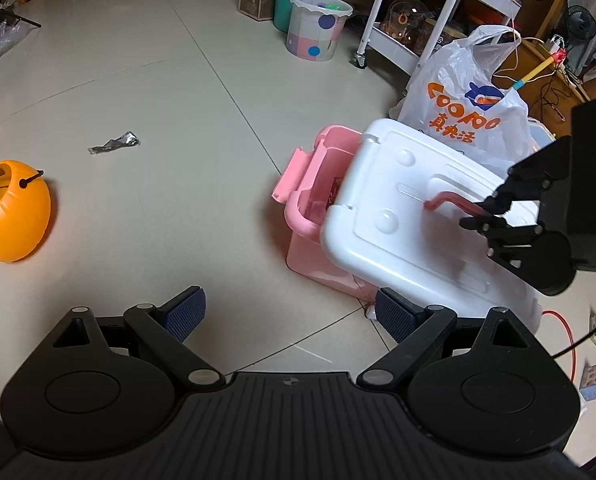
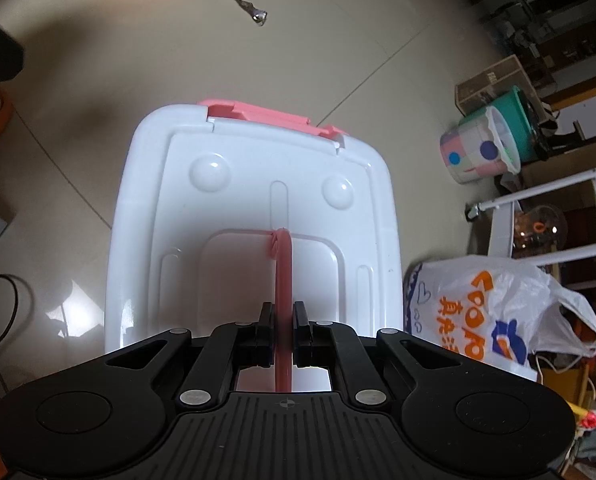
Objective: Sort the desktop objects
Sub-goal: 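Lift the white lid with the right tool and carry it over the bin, then lower the white lid onto the pink bin rim with the right tool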
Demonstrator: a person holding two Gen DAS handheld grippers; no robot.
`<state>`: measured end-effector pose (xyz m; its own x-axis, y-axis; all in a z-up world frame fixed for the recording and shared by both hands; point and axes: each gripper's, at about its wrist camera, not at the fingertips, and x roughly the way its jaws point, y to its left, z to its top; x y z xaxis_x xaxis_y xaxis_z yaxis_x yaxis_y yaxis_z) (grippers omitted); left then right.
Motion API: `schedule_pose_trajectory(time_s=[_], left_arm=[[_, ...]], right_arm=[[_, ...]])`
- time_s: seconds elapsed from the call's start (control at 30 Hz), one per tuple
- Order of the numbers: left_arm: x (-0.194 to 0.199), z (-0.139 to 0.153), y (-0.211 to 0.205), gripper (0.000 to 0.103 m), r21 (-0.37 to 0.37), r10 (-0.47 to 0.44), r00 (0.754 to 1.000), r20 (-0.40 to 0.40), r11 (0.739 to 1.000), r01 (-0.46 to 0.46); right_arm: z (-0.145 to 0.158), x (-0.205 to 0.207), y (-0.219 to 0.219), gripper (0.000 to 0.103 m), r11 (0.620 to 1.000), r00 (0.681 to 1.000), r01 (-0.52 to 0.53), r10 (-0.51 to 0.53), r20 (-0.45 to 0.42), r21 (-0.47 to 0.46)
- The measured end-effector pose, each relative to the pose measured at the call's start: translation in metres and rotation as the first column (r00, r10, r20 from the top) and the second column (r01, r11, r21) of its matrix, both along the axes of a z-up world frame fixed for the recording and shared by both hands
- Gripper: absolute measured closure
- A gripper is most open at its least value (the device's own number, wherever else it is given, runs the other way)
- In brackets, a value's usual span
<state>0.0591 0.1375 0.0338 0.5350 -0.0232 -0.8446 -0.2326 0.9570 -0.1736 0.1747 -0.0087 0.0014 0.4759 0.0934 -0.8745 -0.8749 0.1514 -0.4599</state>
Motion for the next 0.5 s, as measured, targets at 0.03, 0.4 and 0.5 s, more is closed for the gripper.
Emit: schedule_pose_trajectory(time_s=[0.03,0.4,0.5], left_arm=[[-0.001,-0.001,0.002,0.009,0.001,0.001,1.0,0.001,1.0,-0.001],[0.003,-0.005,0.006,0.009,-0.006,0.0,1.0,-0.004,1.0,0.0],[0.004,-0.005,0.006,0.009,-0.01,0.001,1.0,-0.004,1.0,-0.001]], right_arm=[[-0.001,0.001,0.002,0.096,1.0,1.0,-0.004,0.004,0.001,0.0],[-0.015,0.02,0.023,0.096,0.999,0.999,-0.037,0.037,0.008,-0.003],[-0.019,0.023,0.027,0.096,0.999,0.999,-0.047,0.047,0.011,-0.007]])
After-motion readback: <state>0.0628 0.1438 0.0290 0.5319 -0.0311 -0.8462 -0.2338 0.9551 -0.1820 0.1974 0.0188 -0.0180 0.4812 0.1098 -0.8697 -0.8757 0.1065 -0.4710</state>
